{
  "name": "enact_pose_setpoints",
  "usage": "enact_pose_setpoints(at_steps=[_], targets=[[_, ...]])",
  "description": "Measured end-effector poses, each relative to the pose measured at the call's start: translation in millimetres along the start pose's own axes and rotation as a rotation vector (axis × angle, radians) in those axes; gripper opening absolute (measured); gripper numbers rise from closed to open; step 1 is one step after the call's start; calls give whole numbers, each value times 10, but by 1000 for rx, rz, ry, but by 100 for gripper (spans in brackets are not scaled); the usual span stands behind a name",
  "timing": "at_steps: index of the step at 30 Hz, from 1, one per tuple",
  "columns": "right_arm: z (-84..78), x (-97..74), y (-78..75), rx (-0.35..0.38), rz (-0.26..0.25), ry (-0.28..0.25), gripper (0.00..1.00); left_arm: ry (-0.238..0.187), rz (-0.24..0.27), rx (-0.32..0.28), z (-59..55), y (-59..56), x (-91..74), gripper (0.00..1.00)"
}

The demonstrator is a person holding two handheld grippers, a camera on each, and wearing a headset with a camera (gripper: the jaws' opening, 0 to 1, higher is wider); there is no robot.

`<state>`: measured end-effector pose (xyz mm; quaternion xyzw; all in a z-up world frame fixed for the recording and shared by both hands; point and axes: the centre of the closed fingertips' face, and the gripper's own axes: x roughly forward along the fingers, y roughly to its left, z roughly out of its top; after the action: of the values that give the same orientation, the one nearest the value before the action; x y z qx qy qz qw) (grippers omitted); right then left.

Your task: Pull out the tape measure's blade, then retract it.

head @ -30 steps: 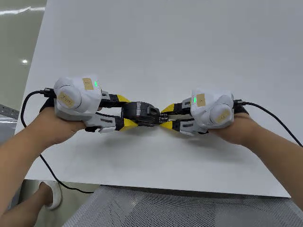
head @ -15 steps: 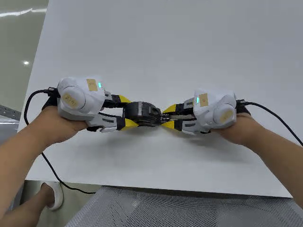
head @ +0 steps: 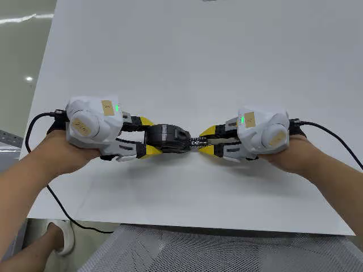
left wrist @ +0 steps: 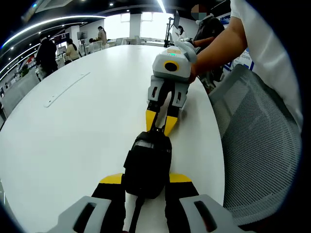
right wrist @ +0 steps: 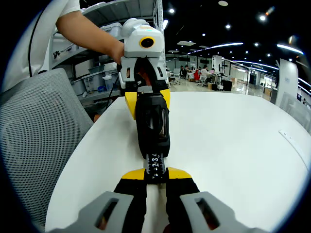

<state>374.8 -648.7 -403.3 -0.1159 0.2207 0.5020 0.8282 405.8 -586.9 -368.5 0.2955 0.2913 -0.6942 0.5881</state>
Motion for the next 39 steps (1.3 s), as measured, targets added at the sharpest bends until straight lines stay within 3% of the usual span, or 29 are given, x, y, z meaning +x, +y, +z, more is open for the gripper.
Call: enact_pose_setpoints(at_steps=[4,39], targets=[[-23,-44,16,4,-7,5,12,15,-6,24,3,-3,5,28],[-240,-683,22,26,-70,65,12,2,-17,47,6,-11,7,27]])
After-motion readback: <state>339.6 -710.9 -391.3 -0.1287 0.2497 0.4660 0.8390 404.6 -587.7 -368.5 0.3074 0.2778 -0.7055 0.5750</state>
